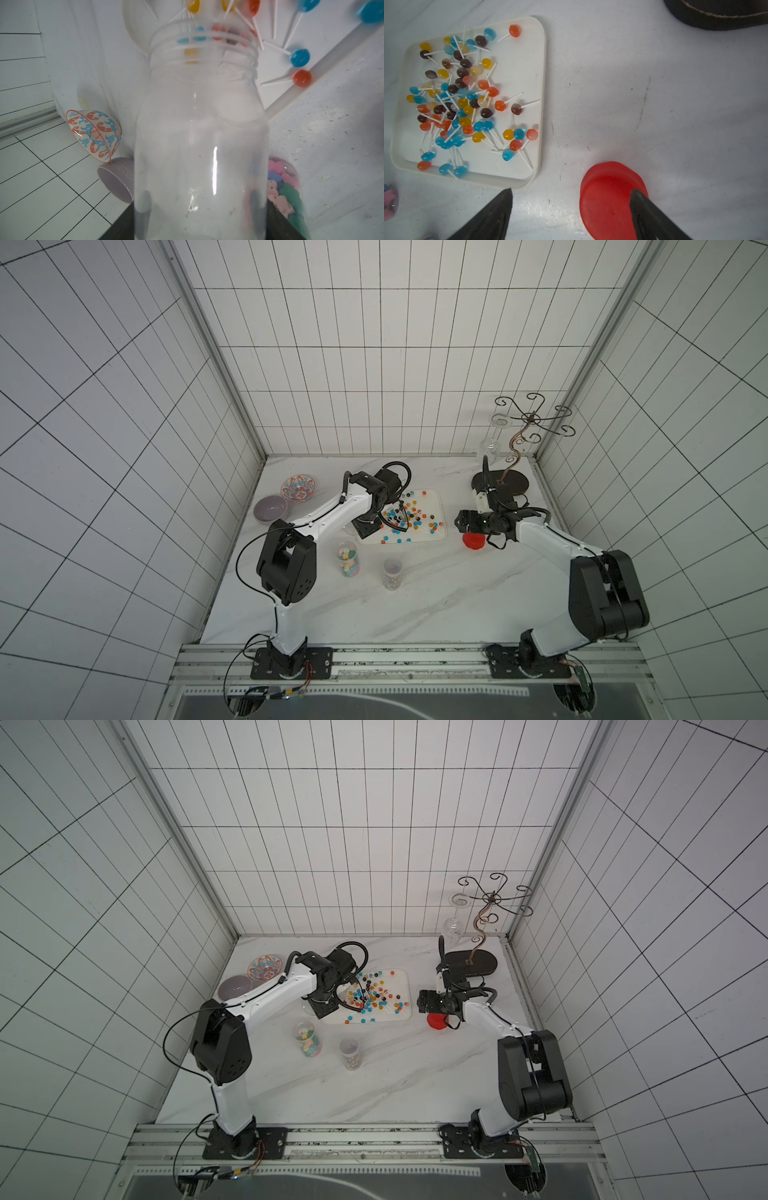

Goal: Pour the candies out of the jar
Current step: 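Pour the candies out of the jar onto the tray, then place the jar at the center of the board.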

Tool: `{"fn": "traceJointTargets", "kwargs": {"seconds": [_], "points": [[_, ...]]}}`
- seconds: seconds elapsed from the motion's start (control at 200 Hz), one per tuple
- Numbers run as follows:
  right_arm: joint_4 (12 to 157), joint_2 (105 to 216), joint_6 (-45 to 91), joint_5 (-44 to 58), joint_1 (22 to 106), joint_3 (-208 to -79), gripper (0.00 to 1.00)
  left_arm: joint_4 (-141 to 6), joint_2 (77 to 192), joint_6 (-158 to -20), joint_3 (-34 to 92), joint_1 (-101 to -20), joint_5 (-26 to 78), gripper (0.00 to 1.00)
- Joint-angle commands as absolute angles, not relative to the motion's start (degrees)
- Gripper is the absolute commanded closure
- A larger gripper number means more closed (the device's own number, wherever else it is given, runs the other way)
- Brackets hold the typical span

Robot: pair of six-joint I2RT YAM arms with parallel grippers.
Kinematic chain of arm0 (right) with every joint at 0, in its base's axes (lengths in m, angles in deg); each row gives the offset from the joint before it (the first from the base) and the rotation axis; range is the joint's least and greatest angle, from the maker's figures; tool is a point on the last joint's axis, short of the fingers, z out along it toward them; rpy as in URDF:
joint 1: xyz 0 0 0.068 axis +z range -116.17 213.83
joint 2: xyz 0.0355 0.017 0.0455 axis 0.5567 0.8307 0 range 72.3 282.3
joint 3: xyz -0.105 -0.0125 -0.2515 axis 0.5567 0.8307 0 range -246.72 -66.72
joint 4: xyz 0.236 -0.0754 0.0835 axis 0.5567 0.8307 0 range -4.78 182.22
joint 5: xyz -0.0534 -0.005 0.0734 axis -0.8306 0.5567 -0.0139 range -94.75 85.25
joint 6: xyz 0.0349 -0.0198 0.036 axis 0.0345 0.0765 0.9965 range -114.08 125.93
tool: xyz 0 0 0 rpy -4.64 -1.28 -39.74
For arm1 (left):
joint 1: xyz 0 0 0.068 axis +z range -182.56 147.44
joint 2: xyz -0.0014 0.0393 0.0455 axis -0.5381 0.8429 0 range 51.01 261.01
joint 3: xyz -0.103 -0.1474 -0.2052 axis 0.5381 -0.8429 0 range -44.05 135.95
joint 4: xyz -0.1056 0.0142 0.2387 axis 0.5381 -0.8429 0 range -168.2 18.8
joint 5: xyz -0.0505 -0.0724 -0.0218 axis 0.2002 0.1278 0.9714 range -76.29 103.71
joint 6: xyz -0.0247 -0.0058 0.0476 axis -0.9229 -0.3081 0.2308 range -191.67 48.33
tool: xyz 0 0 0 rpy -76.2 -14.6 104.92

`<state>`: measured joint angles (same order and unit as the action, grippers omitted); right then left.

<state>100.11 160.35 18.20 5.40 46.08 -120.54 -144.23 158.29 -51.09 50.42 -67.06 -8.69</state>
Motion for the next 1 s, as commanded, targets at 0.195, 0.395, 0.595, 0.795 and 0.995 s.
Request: {"fn": "traceJointTargets", "kwargs": {"seconds": [0.195,0.395,0.595,0.795,0.995], "points": [[97.9,152.5,16.3,16.5,45.4,-118.5,0.15,-132.7,147.5,-49.2,49.8,-63.7,11.1,0.39],[100.9,146.3,14.8,23.0,45.5,-123.8,0.17,-120.2,139.6,-42.0,41.6,-59.2,32.9,0.38],[104.3,145.8,16.9,34.7,45.8,-132.7,0.18,-112.8,136.0,-37.9,34.6,-52.6,52.7,0.38],[104.3,145.8,19.4,38.5,48.6,-139.0,0.18,-111.8,138.0,-37.6,33.2,-49.6,59.2,0.38],[106.7,150.5,20.3,39.9,51.4,-147.8,0.24,-112.5,140.2,-37.6,34.9,-49.6,62.1,0.38]]}}
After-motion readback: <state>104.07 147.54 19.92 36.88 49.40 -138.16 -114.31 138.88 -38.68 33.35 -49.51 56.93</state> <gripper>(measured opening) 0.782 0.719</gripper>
